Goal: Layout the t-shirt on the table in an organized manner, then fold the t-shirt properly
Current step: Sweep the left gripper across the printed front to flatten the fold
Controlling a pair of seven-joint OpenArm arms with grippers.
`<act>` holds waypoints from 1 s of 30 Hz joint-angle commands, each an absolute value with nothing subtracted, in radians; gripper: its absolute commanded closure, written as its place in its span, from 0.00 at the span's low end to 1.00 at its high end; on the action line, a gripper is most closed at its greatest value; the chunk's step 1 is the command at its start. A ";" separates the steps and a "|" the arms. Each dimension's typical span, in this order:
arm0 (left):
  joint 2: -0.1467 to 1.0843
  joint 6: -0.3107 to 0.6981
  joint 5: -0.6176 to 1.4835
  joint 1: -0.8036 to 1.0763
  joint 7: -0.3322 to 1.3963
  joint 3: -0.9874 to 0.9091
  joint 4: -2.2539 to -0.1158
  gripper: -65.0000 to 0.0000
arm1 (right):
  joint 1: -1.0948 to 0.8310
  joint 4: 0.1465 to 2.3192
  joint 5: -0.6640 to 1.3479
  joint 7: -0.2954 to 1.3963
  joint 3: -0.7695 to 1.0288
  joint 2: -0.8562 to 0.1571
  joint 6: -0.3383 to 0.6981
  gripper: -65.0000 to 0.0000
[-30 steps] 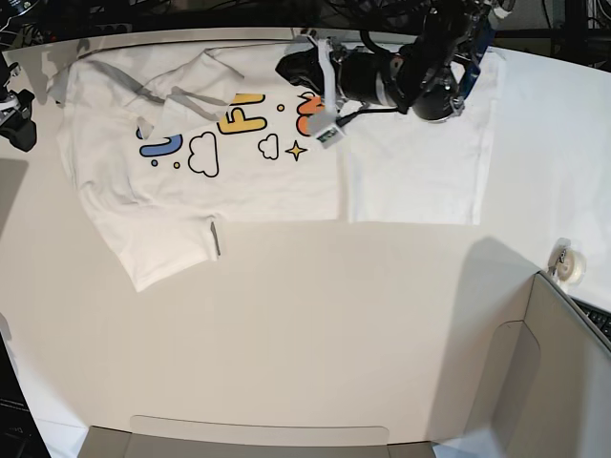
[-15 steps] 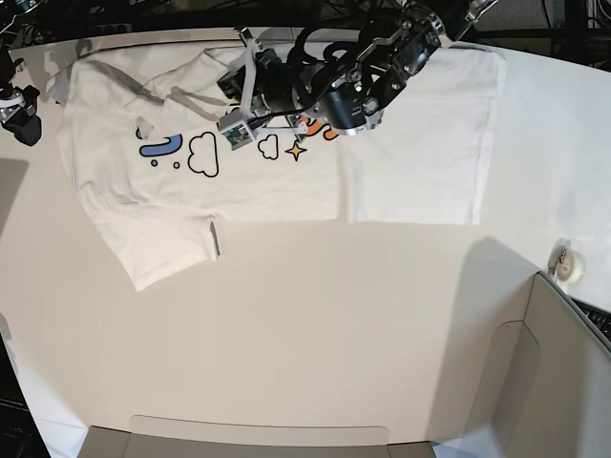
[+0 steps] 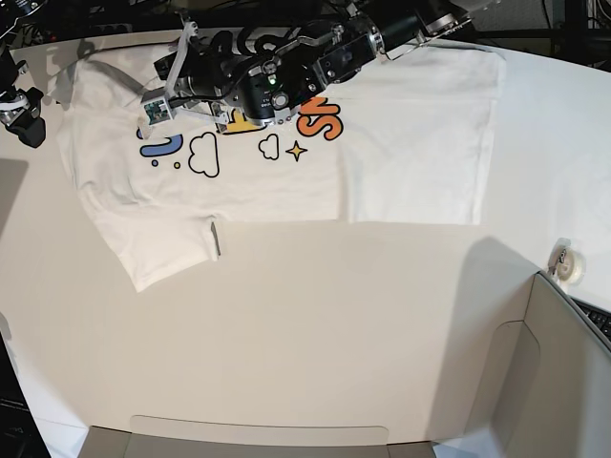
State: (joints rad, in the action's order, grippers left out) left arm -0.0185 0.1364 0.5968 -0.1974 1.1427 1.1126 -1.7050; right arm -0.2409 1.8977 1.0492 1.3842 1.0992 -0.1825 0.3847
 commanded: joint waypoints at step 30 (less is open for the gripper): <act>0.021 -0.440 0.392 -0.297 0.940 1.167 -1.712 0.94 | -0.240 1.913 1.067 1.371 1.106 -0.202 0.387 0.56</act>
State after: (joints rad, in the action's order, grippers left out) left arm 0.0391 -0.4507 0.3954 -0.2749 0.9577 1.1728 -1.6886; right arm -0.2405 1.8977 1.0492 1.3846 1.1000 -0.1825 0.3847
